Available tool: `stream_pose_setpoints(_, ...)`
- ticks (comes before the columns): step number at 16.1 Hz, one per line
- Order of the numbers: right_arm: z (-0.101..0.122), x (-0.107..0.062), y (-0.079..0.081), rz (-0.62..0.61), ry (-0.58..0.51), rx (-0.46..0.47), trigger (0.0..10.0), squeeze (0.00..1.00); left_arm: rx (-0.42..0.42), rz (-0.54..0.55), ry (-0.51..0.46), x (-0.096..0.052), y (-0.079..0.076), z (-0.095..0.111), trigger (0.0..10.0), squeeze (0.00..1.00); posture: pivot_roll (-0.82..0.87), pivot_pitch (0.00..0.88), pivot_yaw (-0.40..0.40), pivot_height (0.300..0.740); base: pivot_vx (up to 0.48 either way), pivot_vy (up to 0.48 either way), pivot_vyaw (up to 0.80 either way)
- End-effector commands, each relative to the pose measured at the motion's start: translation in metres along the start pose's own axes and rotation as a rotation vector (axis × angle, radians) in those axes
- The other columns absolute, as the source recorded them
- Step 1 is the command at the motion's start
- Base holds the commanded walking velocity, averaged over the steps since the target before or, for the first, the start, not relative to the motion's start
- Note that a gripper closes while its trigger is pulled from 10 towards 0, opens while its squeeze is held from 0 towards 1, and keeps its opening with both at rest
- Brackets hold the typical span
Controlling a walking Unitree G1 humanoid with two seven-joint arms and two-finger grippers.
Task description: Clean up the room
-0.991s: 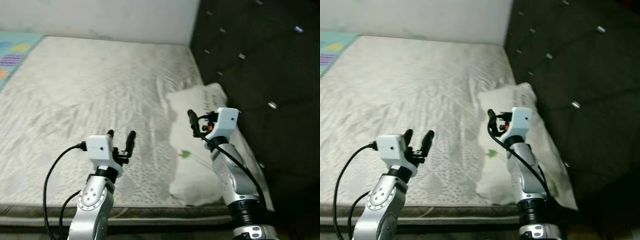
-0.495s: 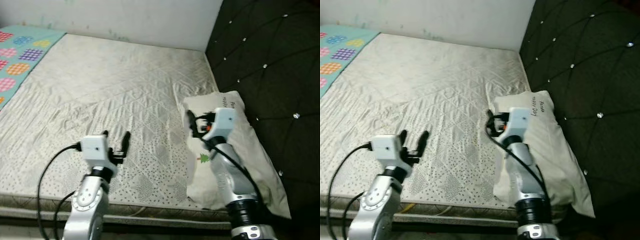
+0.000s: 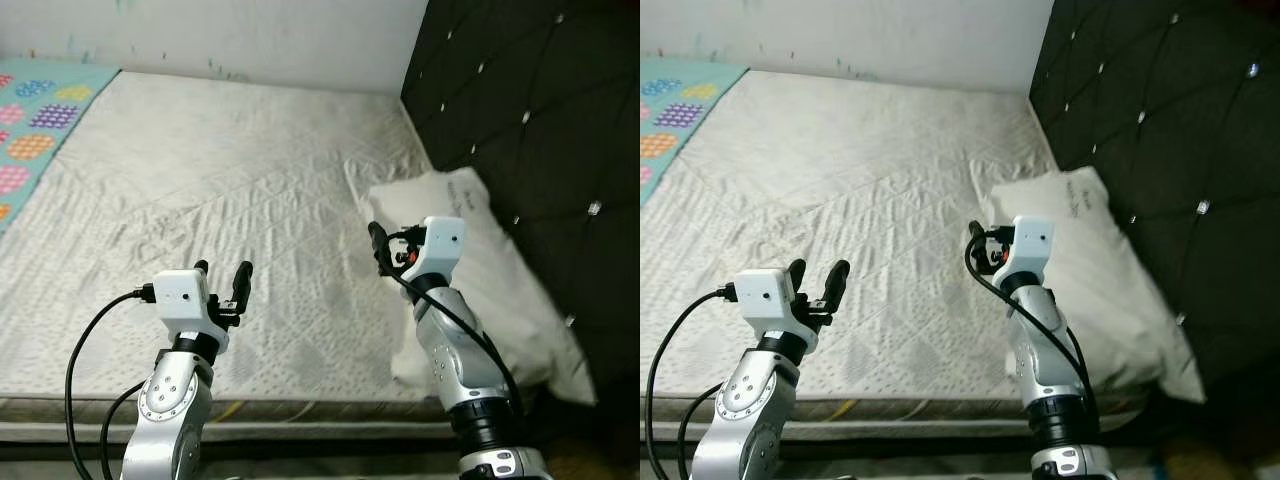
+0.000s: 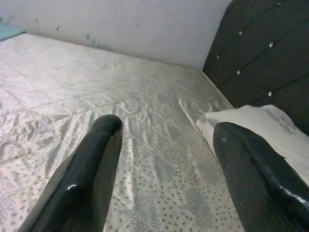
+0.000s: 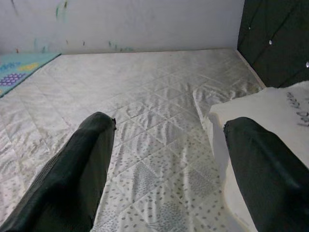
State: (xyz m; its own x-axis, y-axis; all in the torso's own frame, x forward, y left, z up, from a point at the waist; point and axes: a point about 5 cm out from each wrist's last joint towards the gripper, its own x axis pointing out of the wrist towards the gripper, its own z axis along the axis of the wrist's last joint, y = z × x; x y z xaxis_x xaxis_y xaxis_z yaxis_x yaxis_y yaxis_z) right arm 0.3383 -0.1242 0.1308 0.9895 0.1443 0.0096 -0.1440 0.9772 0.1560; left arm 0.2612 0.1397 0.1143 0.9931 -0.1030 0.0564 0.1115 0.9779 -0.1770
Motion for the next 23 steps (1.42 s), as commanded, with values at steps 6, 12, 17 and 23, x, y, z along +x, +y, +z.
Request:
stream_pose_setpoints(6, -0.003, -0.002, -0.009, -0.032, 0.018, -0.016, 10.0, 0.00, 0.001, -0.016, 0.009, 0.001, -0.008, -0.002, 10.0, 0.00, 0.01, 0.099, -0.083, 0.740, 0.000, 0.384, 0.00)
stream_pose_setpoints(12, -0.002, -0.018, -0.023, -0.023, -0.013, -0.045, 10.0, 0.00, 0.025, 0.039, 0.001, -0.008, 0.005, 0.000, 10.0, 0.00, 0.02, 0.102, -0.092, 0.740, 0.000, 0.387, 0.00)
stream_pose_setpoints(17, -0.004, -0.064, -0.063, -0.084, -0.071, -0.194, 10.0, 0.00, 0.073, 0.168, 0.000, -0.042, 0.037, 0.004, 10.0, 0.00, 0.02, 0.099, -0.084, 0.740, 0.000, 0.367, 0.00)
stream_pose_setpoints(23, -0.011, -0.124, -0.059, 0.142, 0.053, -0.224, 10.0, 0.00, 0.093, 0.214, 0.010, -0.058, 0.053, 0.009, 10.0, 0.00, 0.01, 0.071, -0.060, 0.740, 0.000, 0.000, 0.00)
